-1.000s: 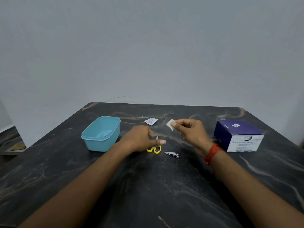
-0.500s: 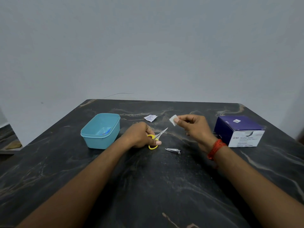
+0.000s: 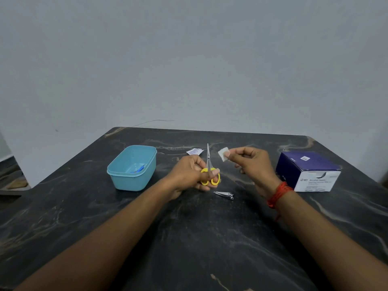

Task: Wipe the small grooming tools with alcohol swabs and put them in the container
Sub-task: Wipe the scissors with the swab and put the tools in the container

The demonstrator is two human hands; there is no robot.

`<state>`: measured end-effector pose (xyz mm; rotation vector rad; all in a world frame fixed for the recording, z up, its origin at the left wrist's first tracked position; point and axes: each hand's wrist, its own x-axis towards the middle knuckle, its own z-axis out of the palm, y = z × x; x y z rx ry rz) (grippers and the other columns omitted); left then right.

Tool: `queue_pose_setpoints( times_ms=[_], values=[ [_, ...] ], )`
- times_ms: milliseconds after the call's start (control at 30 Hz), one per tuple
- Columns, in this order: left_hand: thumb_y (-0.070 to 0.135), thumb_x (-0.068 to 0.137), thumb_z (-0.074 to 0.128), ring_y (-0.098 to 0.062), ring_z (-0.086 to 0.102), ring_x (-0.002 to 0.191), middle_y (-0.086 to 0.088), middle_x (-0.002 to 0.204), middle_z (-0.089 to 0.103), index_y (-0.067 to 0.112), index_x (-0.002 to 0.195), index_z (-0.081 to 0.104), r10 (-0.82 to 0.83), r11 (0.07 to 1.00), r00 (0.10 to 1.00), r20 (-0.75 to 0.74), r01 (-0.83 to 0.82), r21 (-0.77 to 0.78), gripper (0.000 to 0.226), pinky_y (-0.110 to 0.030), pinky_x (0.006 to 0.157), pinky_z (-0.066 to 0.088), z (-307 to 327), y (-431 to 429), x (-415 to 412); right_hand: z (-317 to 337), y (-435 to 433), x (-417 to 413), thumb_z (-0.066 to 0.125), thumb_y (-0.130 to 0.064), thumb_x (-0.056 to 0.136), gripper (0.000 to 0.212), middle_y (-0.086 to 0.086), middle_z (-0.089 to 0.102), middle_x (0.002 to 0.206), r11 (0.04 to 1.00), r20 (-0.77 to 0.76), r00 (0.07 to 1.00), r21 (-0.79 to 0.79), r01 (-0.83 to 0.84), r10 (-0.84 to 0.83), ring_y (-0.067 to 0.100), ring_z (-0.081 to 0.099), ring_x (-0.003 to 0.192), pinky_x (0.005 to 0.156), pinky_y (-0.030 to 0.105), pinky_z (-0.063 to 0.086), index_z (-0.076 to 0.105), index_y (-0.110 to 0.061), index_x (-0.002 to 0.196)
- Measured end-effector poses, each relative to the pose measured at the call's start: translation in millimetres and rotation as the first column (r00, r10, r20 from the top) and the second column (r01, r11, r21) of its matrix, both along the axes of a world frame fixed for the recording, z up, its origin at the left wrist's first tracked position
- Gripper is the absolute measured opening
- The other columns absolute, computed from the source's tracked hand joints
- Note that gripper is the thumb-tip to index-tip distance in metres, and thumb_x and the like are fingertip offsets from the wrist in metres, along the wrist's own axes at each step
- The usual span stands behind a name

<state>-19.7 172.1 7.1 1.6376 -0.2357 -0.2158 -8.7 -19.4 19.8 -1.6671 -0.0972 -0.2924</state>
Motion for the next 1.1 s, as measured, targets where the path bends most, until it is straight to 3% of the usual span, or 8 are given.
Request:
queue_pose_setpoints(
  times_ms=[200, 367, 433, 500, 600, 700, 833, 1100],
  values=[
    [0.025, 0.088, 0.074, -0.023, 0.07, 0.06, -0.018, 0.093, 0.076, 0.013, 0.099, 0.039, -0.104, 0.992, 0.994, 0.039, 0.1, 0.081, 0.038, -0.025, 0.045, 0.036, -3, -6, 0, 2, 6, -5, 0.081, -0.015, 0.08, 0.008, 0.001, 0.072, 0.073, 0.999, -0.011, 0.999, -0.005, -0.041, 0.041, 0.002, 0.055, 0.057, 0.052, 0.017, 0.044, 0.076, -0.009, 0.082],
    [0.023, 0.089, 0.073, -0.019, 0.062, 0.051, -0.022, 0.094, 0.075, 0.013, 0.103, 0.038, -0.11, 0.993, 0.993, 0.041, 0.108, 0.048, 0.039, -0.023, 0.041, 0.027, -3, -7, -1, -2, 12, -7, 0.081, -0.013, 0.08, 0.007, -0.005, 0.069, 0.061, 0.997, -0.022, 0.997, -0.017, -0.079, 0.078, 0.003, 0.054, 0.052, 0.048, 0.015, 0.043, 0.074, -0.01, 0.079],
    [0.023, 0.09, 0.073, -0.027, 0.068, 0.061, -0.023, 0.094, 0.074, 0.013, 0.103, 0.036, -0.116, 0.993, 0.993, 0.033, 0.115, 0.023, 0.041, -0.024, 0.042, 0.026, -4, -7, 0, -1, 11, -5, 0.08, -0.012, 0.08, 0.007, -0.008, 0.067, 0.057, 0.999, -0.016, 0.999, -0.023, -0.028, 0.028, 0.002, 0.054, 0.051, 0.047, 0.014, 0.042, 0.075, -0.008, 0.08],
    [0.024, 0.089, 0.074, -0.043, 0.071, 0.09, -0.02, 0.09, 0.075, 0.013, 0.103, 0.036, -0.12, 0.993, 0.992, 0.028, 0.12, 0.004, 0.042, -0.023, 0.042, 0.027, -5, -8, 0, 1, 5, -3, 0.079, -0.012, 0.082, 0.006, -0.007, 0.066, 0.058, 0.999, -0.012, 0.999, -0.029, 0.041, -0.041, 0.004, 0.053, 0.052, 0.046, 0.013, 0.042, 0.075, -0.008, 0.082],
    [0.023, 0.087, 0.076, -0.041, 0.068, 0.107, -0.016, 0.09, 0.076, 0.001, 0.111, 0.044, -0.121, 0.993, 0.992, 0.048, 0.121, -0.012, 0.046, -0.019, 0.041, 0.03, -6, -8, 0, 1, 0, -2, 0.077, -0.01, 0.082, 0.005, 0.001, 0.065, 0.064, 0.996, -0.004, 0.997, -0.049, 0.076, -0.076, 0.006, 0.053, 0.055, 0.046, 0.013, 0.042, 0.074, -0.007, 0.08],
    [0.018, 0.087, 0.075, -0.024, 0.075, 0.093, -0.02, 0.094, 0.076, -0.013, 0.121, 0.042, -0.131, 0.991, 0.99, 0.052, 0.13, 0.021, 0.057, -0.019, 0.04, 0.027, -6, -9, -3, -1, 4, -3, 0.079, -0.009, 0.08, 0.008, -0.005, 0.065, 0.059, 0.999, 0.005, 1.0, -0.043, 0.03, -0.03, 0.001, 0.053, 0.05, 0.047, 0.013, 0.042, 0.073, -0.004, 0.08],
    [0.022, 0.083, 0.079, -0.01, 0.073, 0.073, -0.016, 0.097, 0.077, -0.013, 0.12, 0.045, -0.118, 0.99, 0.992, 0.035, 0.115, 0.087, 0.062, -0.023, 0.043, 0.025, -7, -10, -5, -2, 9, -3, 0.079, -0.012, 0.08, 0.009, -0.003, 0.064, 0.06, 1.0, -0.04, 0.999, -0.001, -0.006, 0.006, 0.005, 0.055, 0.054, 0.049, 0.02, 0.043, 0.073, -0.006, 0.079],
    [0.025, 0.084, 0.078, -0.008, 0.031, 0.038, -0.012, 0.096, 0.077, 0.001, 0.112, 0.059, -0.031, 0.999, 0.999, 0.008, 0.031, 0.03, 0.041, -0.018, 0.036, 0.027, -7, -9, 1, 1, 9, -5, 0.061, -0.007, 0.092, 0.014, 0.008, 0.072, 0.086, 0.939, -0.103, 0.949, 0.21, -0.271, 0.297, 0.012, 0.06, 0.066, 0.062, 0.027, 0.044, 0.074, -0.004, 0.097]
  ],
)
